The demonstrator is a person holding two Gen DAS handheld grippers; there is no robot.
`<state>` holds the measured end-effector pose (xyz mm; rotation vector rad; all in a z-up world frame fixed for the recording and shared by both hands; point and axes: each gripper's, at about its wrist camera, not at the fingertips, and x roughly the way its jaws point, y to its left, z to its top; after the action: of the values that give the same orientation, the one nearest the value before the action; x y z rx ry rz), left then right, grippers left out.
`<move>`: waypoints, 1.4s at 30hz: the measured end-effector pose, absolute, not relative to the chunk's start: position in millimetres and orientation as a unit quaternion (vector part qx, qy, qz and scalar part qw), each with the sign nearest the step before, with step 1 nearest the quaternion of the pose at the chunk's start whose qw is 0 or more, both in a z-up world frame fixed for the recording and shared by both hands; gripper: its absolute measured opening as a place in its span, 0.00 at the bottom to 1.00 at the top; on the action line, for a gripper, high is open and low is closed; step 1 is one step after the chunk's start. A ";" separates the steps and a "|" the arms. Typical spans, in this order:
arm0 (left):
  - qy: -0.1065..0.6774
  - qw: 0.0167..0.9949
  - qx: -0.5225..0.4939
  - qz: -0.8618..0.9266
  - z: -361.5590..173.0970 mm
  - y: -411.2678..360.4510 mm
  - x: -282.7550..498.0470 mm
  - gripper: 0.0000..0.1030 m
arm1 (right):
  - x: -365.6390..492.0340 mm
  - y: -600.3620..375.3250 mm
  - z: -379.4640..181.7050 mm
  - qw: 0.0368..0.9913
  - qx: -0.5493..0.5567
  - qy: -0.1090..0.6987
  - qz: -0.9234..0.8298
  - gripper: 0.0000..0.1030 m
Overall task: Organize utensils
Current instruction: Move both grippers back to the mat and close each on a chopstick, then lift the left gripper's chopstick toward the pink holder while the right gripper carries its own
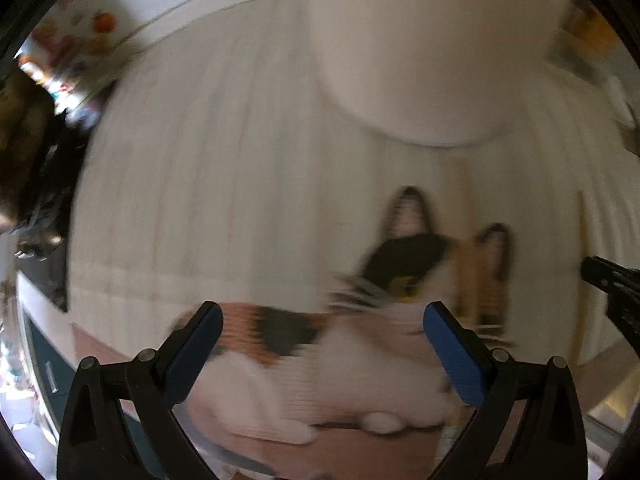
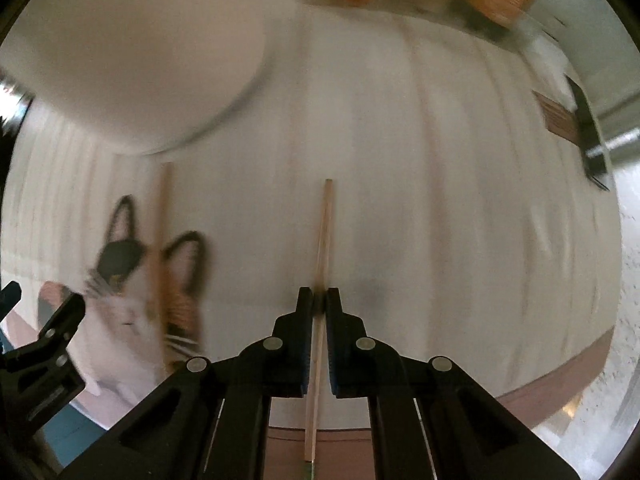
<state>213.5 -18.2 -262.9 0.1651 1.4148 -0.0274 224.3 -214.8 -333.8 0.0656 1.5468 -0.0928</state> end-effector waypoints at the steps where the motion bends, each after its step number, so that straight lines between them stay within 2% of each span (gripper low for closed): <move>1: 0.655 0.752 0.065 -0.029 -264.3 -24.7 214.0 0.95 | 224.3 -221.3 -333.3 0.713 0.031 0.699 -0.047 0.06; 7: 0.680 0.727 0.047 -0.081 -277.9 -56.8 218.6 0.61 | 217.8 -259.8 -329.2 0.710 0.023 0.699 -0.078 0.06; 8: 0.681 0.725 0.050 -0.085 -279.7 -60.3 218.7 0.49 | 216.5 -263.5 -328.4 0.710 0.027 0.699 -0.079 0.06; 10: 0.677 0.729 0.064 -0.083 -279.5 -64.6 218.5 0.37 | 214.3 -271.1 -327.1 0.709 0.041 0.699 -0.081 0.06; 12: 0.673 0.732 0.067 -0.086 -277.7 -66.7 218.8 0.20 | 216.9 -283.6 -326.5 0.704 0.059 0.703 -0.083 0.07; 13: 0.672 0.732 0.066 -0.085 -277.3 -65.3 219.4 0.06 | 213.2 -296.3 -329.0 0.702 0.067 0.705 -0.083 0.08; 17: 0.675 0.732 0.060 -0.071 -276.7 -46.8 221.3 0.05 | 201.1 -319.7 -327.8 0.700 0.064 0.707 -0.081 0.09; 25: 0.685 0.726 0.041 -0.046 -275.6 -7.0 215.0 0.05 | 205.7 -279.5 -347.0 0.706 0.049 0.704 -0.061 0.07; 29: 0.685 0.726 0.049 -0.046 -273.4 -6.9 213.6 0.05 | 210.0 -259.9 -350.8 0.703 0.070 0.708 -0.019 0.07; 33: 0.683 0.727 0.051 -0.045 -278.0 -18.0 206.1 0.05 | 212.2 -249.2 -352.1 0.697 0.045 0.715 -0.015 0.07; 37: 0.684 0.727 0.048 -0.044 -279.9 -23.3 202.1 0.05 | 211.1 -242.2 -353.2 0.668 0.042 0.743 -0.013 0.18; 41: 0.685 0.725 0.049 -0.048 -277.8 -14.8 209.1 0.05 | 191.4 -238.4 -354.6 0.681 0.029 0.732 -0.013 0.16; 42: 0.685 0.726 0.050 -0.048 -277.3 -14.5 209.6 0.05 | 190.1 -237.7 -354.9 0.684 0.029 0.729 -0.014 0.08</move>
<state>209.6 -14.5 -277.3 0.1093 1.5100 -0.1054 190.1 -237.7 -354.9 0.0657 1.6333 -0.0320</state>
